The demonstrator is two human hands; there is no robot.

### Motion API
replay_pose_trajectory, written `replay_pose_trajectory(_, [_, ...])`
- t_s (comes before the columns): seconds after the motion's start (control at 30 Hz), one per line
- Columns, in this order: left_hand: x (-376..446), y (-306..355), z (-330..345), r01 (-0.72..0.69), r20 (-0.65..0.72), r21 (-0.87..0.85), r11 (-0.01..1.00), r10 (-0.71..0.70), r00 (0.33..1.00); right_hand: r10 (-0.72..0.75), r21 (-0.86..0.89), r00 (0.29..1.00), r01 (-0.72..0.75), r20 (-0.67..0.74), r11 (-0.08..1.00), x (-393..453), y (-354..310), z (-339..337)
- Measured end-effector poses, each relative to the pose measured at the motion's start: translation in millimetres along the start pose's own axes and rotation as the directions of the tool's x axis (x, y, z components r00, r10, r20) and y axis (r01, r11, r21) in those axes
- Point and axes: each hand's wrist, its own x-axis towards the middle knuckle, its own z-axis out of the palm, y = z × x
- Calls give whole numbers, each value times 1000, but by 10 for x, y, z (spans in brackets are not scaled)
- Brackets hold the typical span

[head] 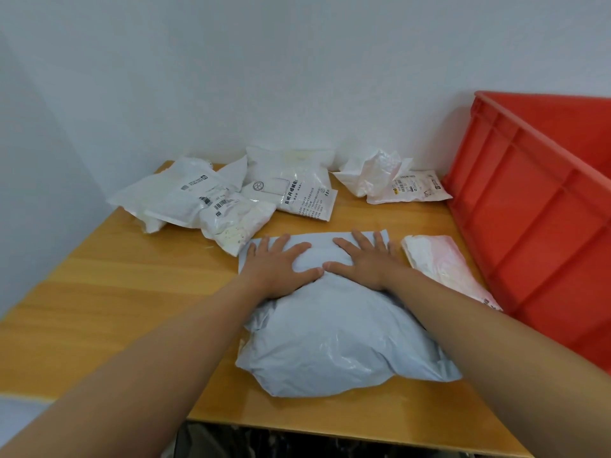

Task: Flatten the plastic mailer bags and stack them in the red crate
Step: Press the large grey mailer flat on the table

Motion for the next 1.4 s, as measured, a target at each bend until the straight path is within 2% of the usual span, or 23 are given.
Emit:
replay_pose_trajectory(0.4, [-11,-8,15,-19,-27,-16,1000,19,999,-5,-14,1000,5,-15,1000,22,22,30])
replay_pose_trajectory(0.5, [-79,-9,51,-57,-150,0,998,56,987,-32,-120,995,21,-91,993,-27,-14,25])
replay_pose_trajectory(0.6, [-145,17,22,-226,-315,83,970,241,918,-103,-159,986,81,-134,984,-93,-61,-4])
replay_pose_trajectory(0.67, [-187,43,-38,-319,-257,82,944,330,909,-120,-78,989,113,-90,990,-109,-72,-20])
replay_pose_trajectory(0.73, [-272,69,-69,-325,-148,21,946,324,934,-110,-47,992,108,-58,993,-101,-66,-21])
replay_pose_trajectory(0.83, [-455,108,-117,-210,-1,-44,977,210,978,-93,-40,995,91,-39,995,-76,-67,-22])
replay_pose_trajectory(0.93, [-683,173,-184,-107,95,-167,980,124,988,-81,-10,996,81,-28,997,-80,-78,-39])
replay_pose_trajectory(1.03, [-796,207,-226,-71,113,-192,979,93,989,-34,7,998,34,-57,999,-85,-83,-94])
replay_pose_trajectory(1.13, [-787,226,-243,-56,118,-168,984,77,990,24,-32,984,-30,-174,999,-123,-128,-188])
replay_pose_trajectory(1.23, [-750,251,-166,-66,107,-139,988,81,991,-13,68,971,30,-240,997,-222,-187,-225])
replay_pose_trajectory(1.33, [-693,191,-22,-98,49,-93,991,103,994,-84,198,989,107,-123,974,-400,-241,-199])
replay_pose_trajectory(1.4, [-640,138,20,-109,12,-81,991,111,994,-102,189,994,107,-38,976,-516,-251,-164])
